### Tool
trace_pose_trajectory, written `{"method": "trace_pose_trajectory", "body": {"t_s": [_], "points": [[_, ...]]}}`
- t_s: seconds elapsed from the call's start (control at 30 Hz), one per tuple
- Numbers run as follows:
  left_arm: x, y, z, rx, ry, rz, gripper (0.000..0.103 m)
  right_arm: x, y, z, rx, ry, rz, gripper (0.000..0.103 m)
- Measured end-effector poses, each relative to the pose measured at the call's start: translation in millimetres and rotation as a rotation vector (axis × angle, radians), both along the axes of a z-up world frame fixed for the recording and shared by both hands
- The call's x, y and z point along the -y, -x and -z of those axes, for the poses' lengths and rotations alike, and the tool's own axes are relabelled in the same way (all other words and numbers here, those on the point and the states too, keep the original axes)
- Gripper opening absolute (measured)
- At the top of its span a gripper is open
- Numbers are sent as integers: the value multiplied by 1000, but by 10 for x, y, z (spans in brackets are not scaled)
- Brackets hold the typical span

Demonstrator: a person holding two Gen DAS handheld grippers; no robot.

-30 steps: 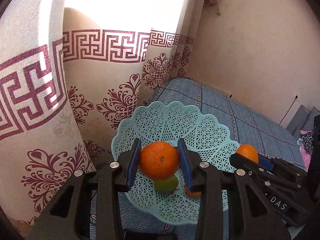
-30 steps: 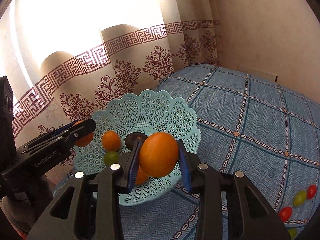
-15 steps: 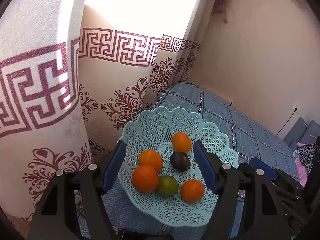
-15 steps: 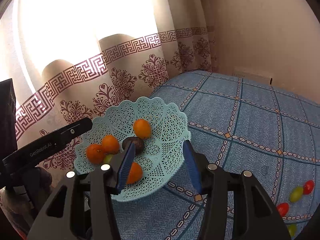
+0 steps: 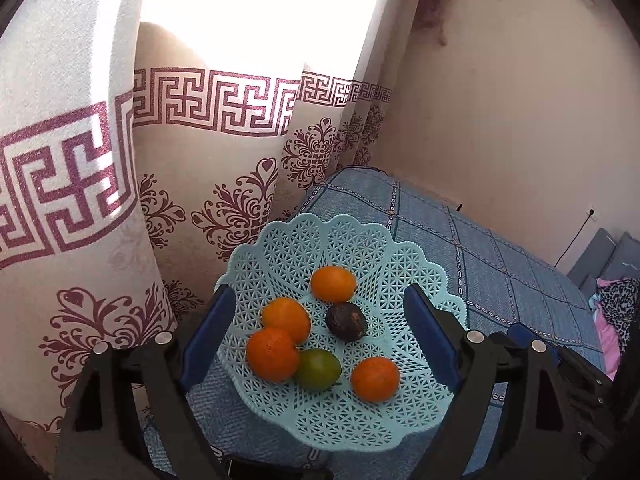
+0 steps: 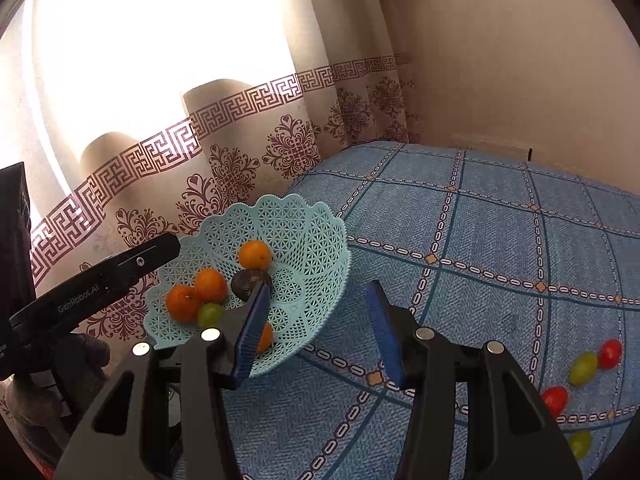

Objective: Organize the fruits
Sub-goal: 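Move both open tools away from the basket toward the tomatoes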

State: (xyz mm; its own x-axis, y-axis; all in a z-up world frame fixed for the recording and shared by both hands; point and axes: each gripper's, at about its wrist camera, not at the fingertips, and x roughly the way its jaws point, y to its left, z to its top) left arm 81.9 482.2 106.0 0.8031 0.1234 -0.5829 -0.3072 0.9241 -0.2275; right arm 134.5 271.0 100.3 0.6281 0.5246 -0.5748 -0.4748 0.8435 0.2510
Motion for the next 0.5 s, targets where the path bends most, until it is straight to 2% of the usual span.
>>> {"method": "trace_pose_trajectory", "body": {"t_s": [0.5], "points": [[305, 72, -120, 25, -38, 58, 96, 431, -29, -70, 13, 18, 84, 51]]}}
